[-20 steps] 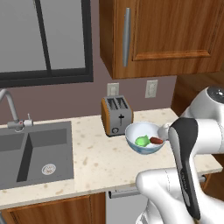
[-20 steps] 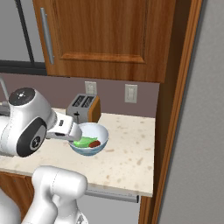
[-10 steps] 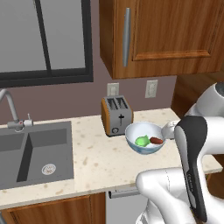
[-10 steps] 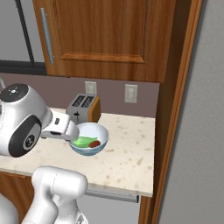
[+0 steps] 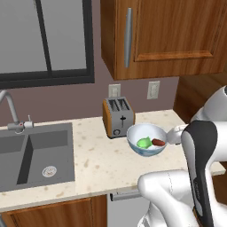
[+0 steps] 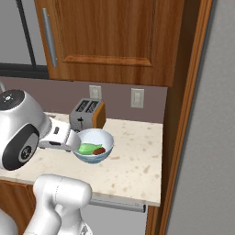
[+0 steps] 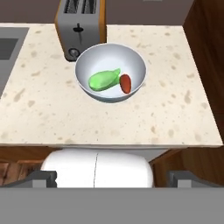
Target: Take the corn, carrot, and lemon from the freezer and place them in the bowl on the counter.
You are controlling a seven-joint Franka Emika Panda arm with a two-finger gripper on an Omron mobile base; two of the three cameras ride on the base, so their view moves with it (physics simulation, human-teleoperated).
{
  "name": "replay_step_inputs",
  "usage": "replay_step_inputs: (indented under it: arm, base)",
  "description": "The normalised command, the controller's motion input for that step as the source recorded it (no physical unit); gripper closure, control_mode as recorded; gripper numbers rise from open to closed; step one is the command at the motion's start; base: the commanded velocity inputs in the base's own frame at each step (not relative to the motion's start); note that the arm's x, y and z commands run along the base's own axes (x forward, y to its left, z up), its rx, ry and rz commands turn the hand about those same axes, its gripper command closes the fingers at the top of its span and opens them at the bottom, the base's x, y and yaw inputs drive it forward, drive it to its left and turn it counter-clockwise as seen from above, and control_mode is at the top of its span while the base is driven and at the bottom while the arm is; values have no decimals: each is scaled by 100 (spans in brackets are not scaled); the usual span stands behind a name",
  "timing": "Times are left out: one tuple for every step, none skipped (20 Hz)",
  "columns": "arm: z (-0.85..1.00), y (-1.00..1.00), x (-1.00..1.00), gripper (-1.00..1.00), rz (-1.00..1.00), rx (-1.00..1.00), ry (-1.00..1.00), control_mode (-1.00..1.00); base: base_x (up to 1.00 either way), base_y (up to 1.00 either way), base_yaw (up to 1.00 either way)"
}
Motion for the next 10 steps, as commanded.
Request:
replay_step_inputs:
  arm:
    - [0, 0, 0, -100, 0, 0, 0, 100]
    - [0, 0, 0, -100, 0, 0, 0, 100]
    - [0, 0, 0, -100, 0, 0, 0, 100]
    - [0, 0, 0, -100, 0, 0, 0, 100]
    - [0, 0, 0, -100, 0, 0, 0, 100]
    - [0, 0, 0, -100, 0, 0, 0, 100]
    - [0, 0, 0, -100, 0, 0, 0, 100]
    - [0, 0, 0, -100, 0, 0, 0, 100]
    - [0, 0, 0, -100, 0, 0, 0, 100]
    - [0, 0, 0, -100, 0, 0, 0, 100]
  base:
    - [-47, 0, 0]
    - [-78, -9, 0]
    - [-86, -3, 0]
    - [-87, -8, 0]
    - [-100, -11, 0]
    - [-100, -14, 0]
    - [-100, -20, 0]
    - [-100, -25, 0]
    - [-100, -34, 0]
    - [-100, -39, 0]
